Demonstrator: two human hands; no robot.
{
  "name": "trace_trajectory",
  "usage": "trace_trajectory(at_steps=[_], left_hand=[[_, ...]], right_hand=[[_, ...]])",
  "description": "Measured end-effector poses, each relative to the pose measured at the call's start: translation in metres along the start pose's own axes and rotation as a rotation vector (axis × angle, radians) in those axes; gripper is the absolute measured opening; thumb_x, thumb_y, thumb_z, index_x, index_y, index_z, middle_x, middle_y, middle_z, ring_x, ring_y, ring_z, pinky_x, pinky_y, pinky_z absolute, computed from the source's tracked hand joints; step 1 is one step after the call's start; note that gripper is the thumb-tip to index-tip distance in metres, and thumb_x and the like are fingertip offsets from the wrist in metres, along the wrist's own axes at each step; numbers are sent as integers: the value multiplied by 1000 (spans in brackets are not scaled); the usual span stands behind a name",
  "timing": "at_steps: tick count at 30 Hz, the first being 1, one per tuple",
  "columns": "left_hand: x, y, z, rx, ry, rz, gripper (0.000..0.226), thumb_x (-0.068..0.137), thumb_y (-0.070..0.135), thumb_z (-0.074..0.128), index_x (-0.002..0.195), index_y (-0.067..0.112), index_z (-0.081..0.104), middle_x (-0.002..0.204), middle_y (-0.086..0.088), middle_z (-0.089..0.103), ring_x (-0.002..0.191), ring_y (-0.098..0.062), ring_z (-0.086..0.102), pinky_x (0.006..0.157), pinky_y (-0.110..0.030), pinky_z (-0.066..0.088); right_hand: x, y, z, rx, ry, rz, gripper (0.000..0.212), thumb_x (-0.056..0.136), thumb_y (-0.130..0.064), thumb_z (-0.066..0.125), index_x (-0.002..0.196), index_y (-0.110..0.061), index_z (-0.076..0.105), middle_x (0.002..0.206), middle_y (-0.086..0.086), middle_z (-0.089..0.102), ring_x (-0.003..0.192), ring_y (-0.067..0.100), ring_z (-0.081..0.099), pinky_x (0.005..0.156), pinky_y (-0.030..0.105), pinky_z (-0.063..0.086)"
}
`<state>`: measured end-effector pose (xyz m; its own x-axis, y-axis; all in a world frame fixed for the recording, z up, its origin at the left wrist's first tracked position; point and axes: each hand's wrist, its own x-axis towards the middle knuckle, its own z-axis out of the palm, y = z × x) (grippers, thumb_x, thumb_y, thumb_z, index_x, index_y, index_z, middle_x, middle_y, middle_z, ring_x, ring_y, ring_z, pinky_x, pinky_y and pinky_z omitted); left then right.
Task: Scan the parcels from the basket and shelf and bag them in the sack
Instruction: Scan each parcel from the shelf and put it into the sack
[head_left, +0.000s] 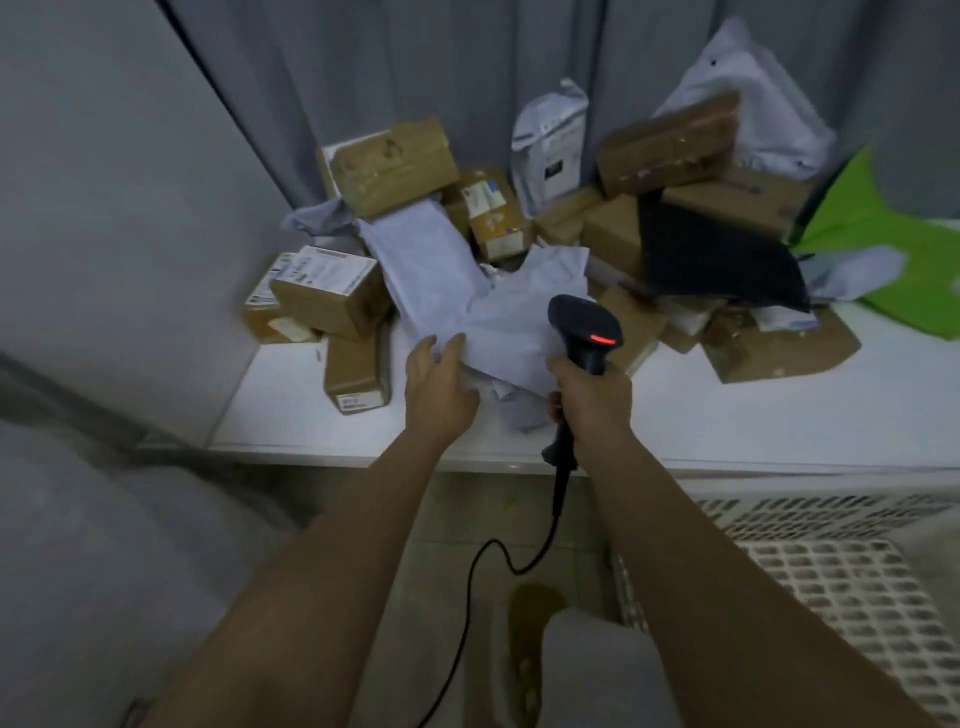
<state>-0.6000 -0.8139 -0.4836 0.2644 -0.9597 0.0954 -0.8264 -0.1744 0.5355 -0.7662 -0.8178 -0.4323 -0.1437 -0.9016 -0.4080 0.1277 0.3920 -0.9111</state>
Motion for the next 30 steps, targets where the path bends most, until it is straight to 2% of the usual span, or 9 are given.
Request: trace_trajectory(at_steps=[3,7,10,13,16,20,23,26,30], left_hand=[[26,-13,30,132,68,146,56,73,12,68,127,12,54,128,-37,48,118,-58,45,95,-60,42],[41,0,15,108,155,125,18,79,14,60,88,10,76,108,-19,67,104,-41,59,84,-42,48],[42,15,-18,-34,240,102,30,93,27,55,77,7,70,85,-13,68,82,-31,62,66,-35,44],[32,36,-65,-191,315,67,35,98,34,53,78,7,62,77,-10,63,75,-26,58,65,-38,44],[11,58,-117,-360,373,73,25,95,34,57,79,15,57,72,-4,60,71,-24,59,63,-38,46],[-31,84,-183,-271,400,101,26,92,39,60,79,16,58,67,2,57,69,-23,58,60,-37,44],[-70,102,-225,-97,371,179,33,91,43,58,87,11,63,77,-7,64,75,-26,60,64,-41,49],[-113,122,-257,85,385,231,31,92,40,59,101,11,67,96,-8,69,92,-27,62,68,-36,45],[-163,137,-294,-172,410,208,27,90,35,63,106,13,69,109,-7,68,105,-25,61,76,-28,43]], right_hand=[[11,7,-3,-49,20,-1,12,81,-14,68,78,-11,56,65,10,52,54,21,51,57,32,45],[12,6,-7,-60,39,-37,13,83,-18,68,80,-10,57,71,12,57,63,23,55,64,38,48],[1,-9,-9,17,101,-86,17,86,-21,69,75,-14,58,66,7,58,58,20,55,61,35,49],[-23,-34,-14,123,131,-150,19,87,-22,68,76,-19,54,63,2,53,54,13,53,62,33,52],[-56,-52,-19,168,133,-224,24,90,-19,67,72,-19,51,62,0,50,47,2,50,49,13,44],[-113,-55,-18,187,0,-177,20,85,-29,74,84,-19,57,73,6,58,61,16,53,63,32,45],[-163,-64,-13,148,-120,-219,20,82,-29,78,82,-20,60,75,1,63,65,15,57,64,31,47],[-210,-81,-13,66,-209,-340,21,78,-25,81,84,-17,62,76,-4,65,67,3,59,59,16,47],[-257,-95,-19,-77,-228,-386,19,80,-12,76,79,-16,58,76,5,59,69,18,56,53,22,42]])
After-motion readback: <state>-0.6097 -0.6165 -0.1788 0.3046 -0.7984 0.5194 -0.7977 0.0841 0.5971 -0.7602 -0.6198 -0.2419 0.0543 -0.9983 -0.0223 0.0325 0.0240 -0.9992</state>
